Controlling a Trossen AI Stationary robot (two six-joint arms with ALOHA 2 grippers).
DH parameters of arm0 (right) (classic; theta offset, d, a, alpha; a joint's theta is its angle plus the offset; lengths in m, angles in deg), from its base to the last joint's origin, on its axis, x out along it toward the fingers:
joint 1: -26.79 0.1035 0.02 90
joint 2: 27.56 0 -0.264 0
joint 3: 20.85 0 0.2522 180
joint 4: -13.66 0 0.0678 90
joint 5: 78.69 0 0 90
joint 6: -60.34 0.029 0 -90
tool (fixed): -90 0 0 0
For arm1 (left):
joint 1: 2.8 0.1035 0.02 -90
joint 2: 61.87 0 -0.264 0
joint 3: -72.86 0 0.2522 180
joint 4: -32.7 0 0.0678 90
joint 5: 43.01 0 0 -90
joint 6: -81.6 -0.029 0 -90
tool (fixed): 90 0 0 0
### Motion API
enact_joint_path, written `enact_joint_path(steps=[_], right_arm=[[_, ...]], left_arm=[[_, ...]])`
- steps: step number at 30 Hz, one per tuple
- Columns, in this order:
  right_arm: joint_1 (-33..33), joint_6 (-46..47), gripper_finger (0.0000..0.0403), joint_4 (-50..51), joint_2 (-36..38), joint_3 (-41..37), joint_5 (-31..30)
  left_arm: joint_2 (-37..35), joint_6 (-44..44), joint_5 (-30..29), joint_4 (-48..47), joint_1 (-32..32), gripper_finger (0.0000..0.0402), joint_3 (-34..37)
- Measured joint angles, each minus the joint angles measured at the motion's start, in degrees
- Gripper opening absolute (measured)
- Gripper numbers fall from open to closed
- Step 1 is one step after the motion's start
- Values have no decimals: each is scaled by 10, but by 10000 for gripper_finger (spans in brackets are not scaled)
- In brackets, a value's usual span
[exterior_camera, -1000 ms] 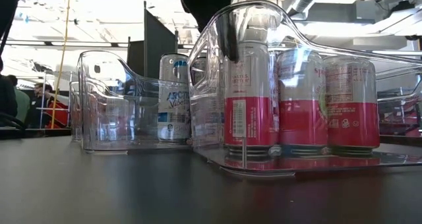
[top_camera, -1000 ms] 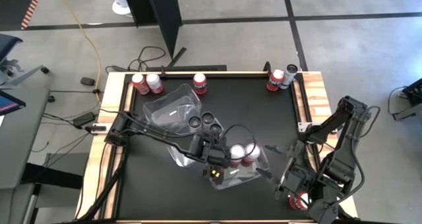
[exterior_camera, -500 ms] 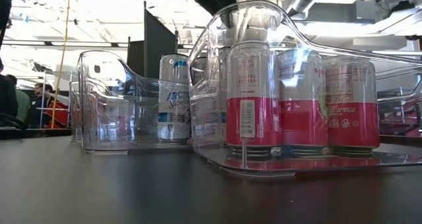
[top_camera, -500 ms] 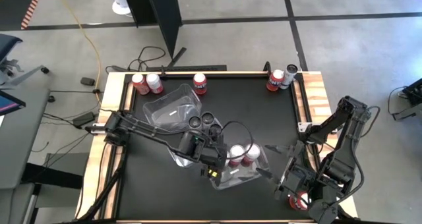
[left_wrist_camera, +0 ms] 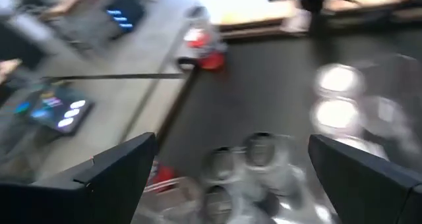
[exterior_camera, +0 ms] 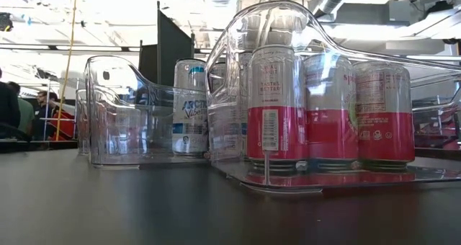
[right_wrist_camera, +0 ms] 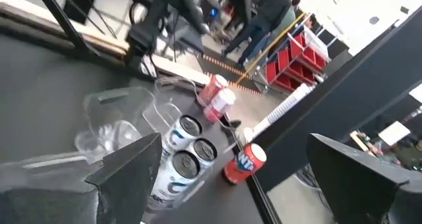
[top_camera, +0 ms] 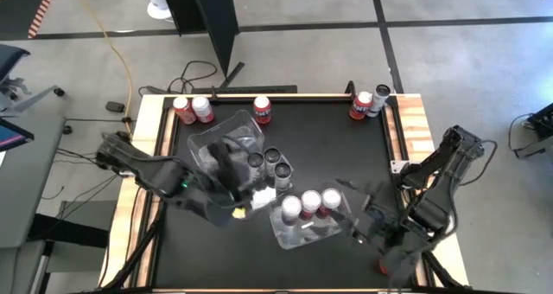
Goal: Sort soda cans
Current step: Put the bottom right orange soda can in the top left transparent bin
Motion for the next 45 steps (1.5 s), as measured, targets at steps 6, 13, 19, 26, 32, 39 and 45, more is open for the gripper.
enact_joint_path(steps=[6, 13, 19, 26, 32, 39, 45], right_arm=[[-56, -4, 395, 34, 0, 0, 69], [-112, -3, 395, 72, 0, 0, 211], [-149, 49, 395, 130, 0, 13, 401], [-134, 268, 395, 310, 0, 64, 612], [-47, 470, 395, 389, 1, 78, 744], [124, 715, 395, 389, 0, 77, 760], [260, 897, 395, 390, -5, 32, 688]], left_arm=[[-52, 64, -27, -34, 42, 391, 77], [-81, 2, 7, 31, 128, 391, 190], [-103, -138, 91, 213, 183, 391, 264], [-109, -210, 130, 307, 195, 391, 280], [-108, -216, 155, 348, 192, 391, 280], [-108, -180, 166, 373, 164, 391, 280], [-106, -172, 167, 446, 115, 391, 280]])
